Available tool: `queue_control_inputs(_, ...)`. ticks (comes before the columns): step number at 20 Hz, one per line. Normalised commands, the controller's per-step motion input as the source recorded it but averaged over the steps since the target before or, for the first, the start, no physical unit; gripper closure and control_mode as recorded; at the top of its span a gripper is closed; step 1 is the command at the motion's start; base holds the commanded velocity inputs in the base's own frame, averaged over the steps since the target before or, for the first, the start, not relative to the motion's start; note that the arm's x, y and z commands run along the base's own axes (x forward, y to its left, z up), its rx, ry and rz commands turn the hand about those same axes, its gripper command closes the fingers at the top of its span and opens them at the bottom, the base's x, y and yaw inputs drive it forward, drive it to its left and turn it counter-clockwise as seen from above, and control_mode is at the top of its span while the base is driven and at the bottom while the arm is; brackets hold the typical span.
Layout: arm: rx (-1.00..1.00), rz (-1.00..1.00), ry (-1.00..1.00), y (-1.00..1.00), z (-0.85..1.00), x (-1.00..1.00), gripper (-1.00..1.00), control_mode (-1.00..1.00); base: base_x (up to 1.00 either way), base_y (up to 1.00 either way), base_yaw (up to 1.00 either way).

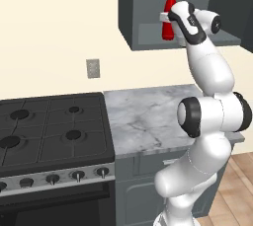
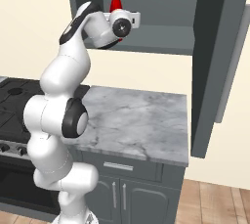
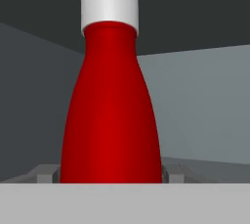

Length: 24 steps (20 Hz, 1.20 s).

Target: Pick the water bottle from the counter and place it in the open cabinet.

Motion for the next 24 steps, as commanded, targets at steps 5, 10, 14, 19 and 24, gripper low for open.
queue_control_inputs(5, 0.0, 0.01, -0.01, -0.04, -0.15, 0.01, 1.0, -1.0, 0.0, 0.0, 0.0)
queue_control_inputs(10, 0.0, 0.0, 0.0, -0.01, -0.14, 0.0, 1.0, -1.0, 0.0, 0.0, 0.0)
queue_control_inputs(14, 0.0, 0.0, 0.0, 0.0, -0.11, 0.0, 1.0, -1.0, 0.0, 0.0, 0.0)
queue_control_inputs(19, 0.0, 0.0, 0.0, 0.0, -0.07, 0.0, -1.0, -1.0, 0.0, 0.0, 0.0)
queue_control_inputs(24, 0.0, 0.0, 0.0, 0.0, -0.08, 0.0, -1.0, -1.0, 0.0, 0.0, 0.0)
